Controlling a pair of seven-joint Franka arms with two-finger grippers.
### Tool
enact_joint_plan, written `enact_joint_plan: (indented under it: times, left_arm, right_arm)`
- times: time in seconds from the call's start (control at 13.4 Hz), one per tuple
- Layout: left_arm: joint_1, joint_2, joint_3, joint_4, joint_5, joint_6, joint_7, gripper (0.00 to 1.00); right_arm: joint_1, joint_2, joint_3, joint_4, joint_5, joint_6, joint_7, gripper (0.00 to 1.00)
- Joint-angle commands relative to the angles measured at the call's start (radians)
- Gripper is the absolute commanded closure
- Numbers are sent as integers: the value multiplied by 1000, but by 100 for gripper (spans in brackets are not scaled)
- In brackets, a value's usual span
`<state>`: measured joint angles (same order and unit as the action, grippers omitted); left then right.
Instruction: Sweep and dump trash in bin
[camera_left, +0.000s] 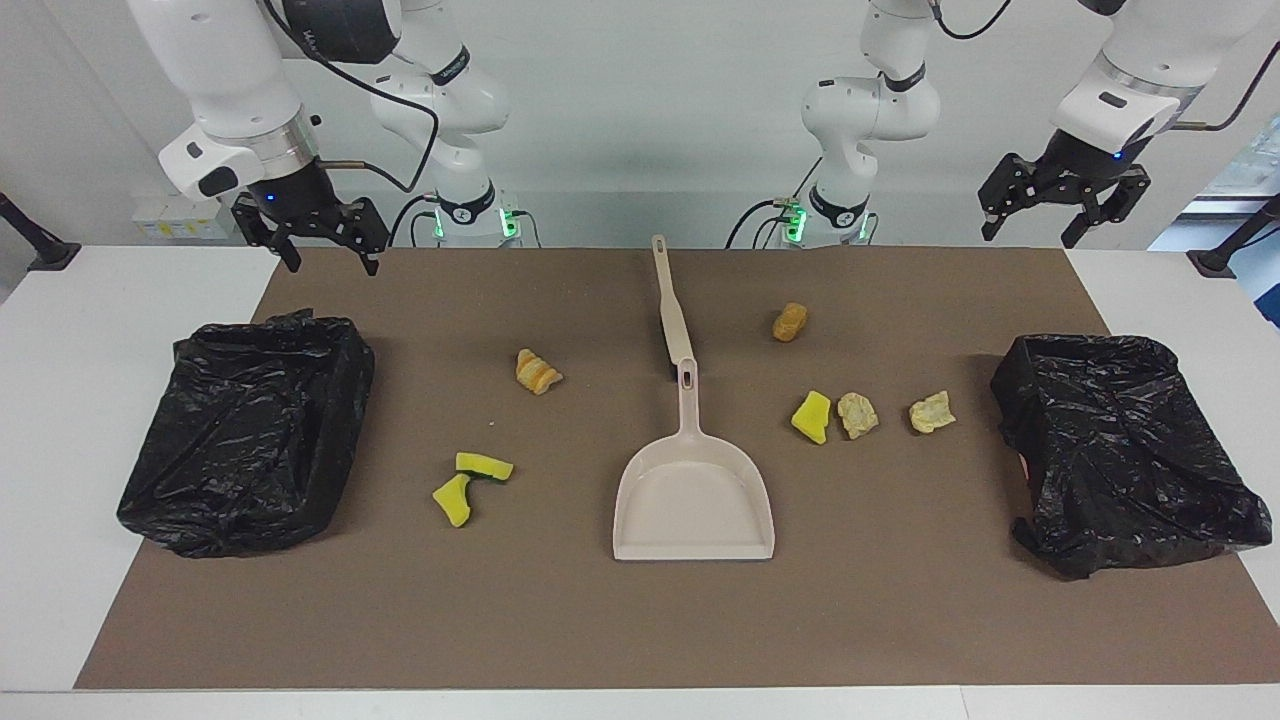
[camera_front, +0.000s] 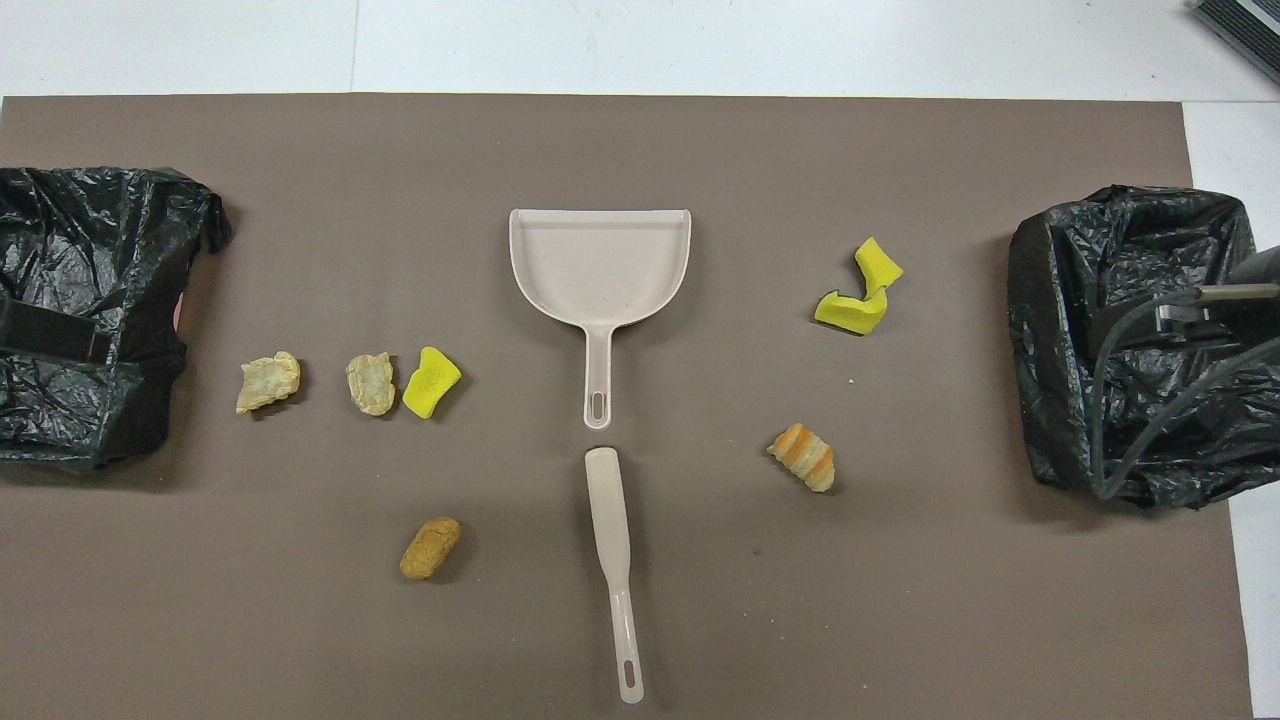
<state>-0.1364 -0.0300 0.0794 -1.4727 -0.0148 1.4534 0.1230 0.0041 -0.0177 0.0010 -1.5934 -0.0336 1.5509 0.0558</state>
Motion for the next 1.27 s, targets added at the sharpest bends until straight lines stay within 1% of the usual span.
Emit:
enact_joint_plan:
  times: [0.0,0.52,0.9,0.97,1.19]
  left_arm:
    - [8,-13,-6,-6,10,4,-9,0]
    - [-3,-14,-7,-11,10,-2,-13,0]
    - [-11,-36,-24,-44,3,8,-14,0]
    - [-17,-45,-26,-60,-1,10,-16,0]
    - [-83,-94,-26,-142,-1,28,-17,0]
  right_arm:
    - [-13,-19,5,-20,20,9,-21,0]
    - [-13,-19,5,-20,20,9,-21,0]
    - [-13,-19,5,-20,20,9,-21,0]
    - [-13,-19,4,-20,20,9,-21,0]
    - [-13,-19,5,-20,20,9,-22,0]
